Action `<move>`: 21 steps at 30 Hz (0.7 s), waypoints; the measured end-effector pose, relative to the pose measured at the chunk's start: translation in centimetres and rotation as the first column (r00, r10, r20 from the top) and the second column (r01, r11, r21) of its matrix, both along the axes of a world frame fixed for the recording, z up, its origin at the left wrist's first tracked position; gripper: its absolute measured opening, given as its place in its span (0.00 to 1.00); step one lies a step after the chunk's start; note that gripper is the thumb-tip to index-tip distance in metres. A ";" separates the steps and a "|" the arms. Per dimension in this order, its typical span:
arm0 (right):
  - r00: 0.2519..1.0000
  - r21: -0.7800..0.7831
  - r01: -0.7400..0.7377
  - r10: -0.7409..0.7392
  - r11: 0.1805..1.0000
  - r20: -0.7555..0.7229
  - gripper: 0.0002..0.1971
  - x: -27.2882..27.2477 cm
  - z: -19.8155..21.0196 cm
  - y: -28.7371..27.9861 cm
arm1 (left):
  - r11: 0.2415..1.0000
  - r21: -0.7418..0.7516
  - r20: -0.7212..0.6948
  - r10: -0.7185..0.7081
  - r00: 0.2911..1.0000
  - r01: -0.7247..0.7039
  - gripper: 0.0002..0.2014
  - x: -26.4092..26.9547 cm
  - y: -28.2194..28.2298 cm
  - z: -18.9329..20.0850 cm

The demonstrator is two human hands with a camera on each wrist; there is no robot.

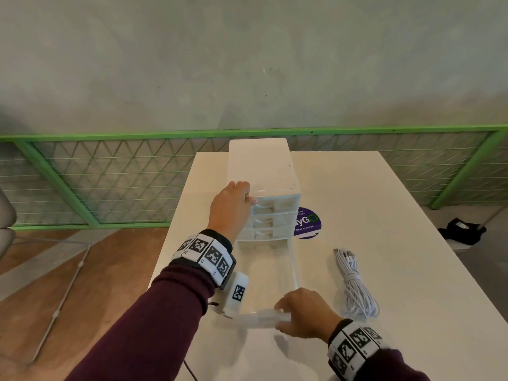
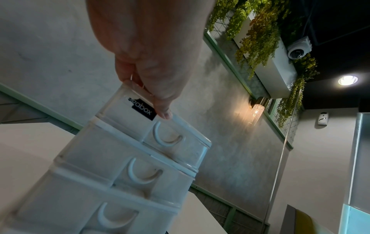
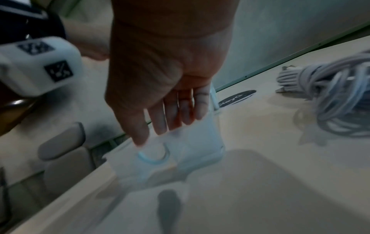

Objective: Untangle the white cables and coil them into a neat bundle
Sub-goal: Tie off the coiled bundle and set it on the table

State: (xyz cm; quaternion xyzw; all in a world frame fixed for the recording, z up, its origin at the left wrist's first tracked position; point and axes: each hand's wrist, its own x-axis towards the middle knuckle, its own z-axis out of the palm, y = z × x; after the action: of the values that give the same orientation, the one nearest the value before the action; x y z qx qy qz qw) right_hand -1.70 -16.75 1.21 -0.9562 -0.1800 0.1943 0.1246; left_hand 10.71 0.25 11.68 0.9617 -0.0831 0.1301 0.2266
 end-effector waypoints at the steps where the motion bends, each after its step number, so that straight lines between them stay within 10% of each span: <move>1: 0.992 0.067 0.108 -0.112 0.992 0.050 0.17 0.1 0.4 -0.5 | 1.000 -0.004 -0.006 0.003 1.000 -0.003 0.11 0.0 0.1 -0.1; 4: 0.768 0.271 0.533 -0.593 0.802 0.243 0.21 1.5 0.2 -4.0 | 1.000 -0.007 -0.016 0.008 1.000 -0.008 0.12 0.1 0.2 -0.1; 6: 0.660 0.106 0.719 -0.723 0.687 0.205 0.29 2.1 -0.5 -6.7 | 1.000 -0.004 -0.020 0.007 1.000 -0.007 0.12 0.1 0.2 0.0; 9: 0.669 -0.106 0.741 -0.743 0.664 0.027 0.35 2.2 -2.7 -9.0 | 1.000 -0.007 -0.013 -0.001 1.000 0.000 0.12 0.0 0.3 0.0; 16: 0.734 0.200 0.663 -0.679 0.721 0.014 0.28 2.3 -1.0 -7.5 | 0.999 -0.045 0.004 -0.015 1.000 0.015 0.10 -0.2 0.4 0.1; 21: 0.942 0.329 0.283 -0.326 0.901 0.084 0.30 1.7 2.1 -1.2 | 0.999 -0.034 -0.024 -0.017 1.000 0.017 0.13 0.0 0.7 0.1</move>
State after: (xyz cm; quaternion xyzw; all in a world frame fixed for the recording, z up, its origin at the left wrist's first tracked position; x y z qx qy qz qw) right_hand 0.01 -17.98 3.27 -0.9517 -0.0647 0.0755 0.2904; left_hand 10.74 0.94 11.79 0.9585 -0.0864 0.1179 0.2449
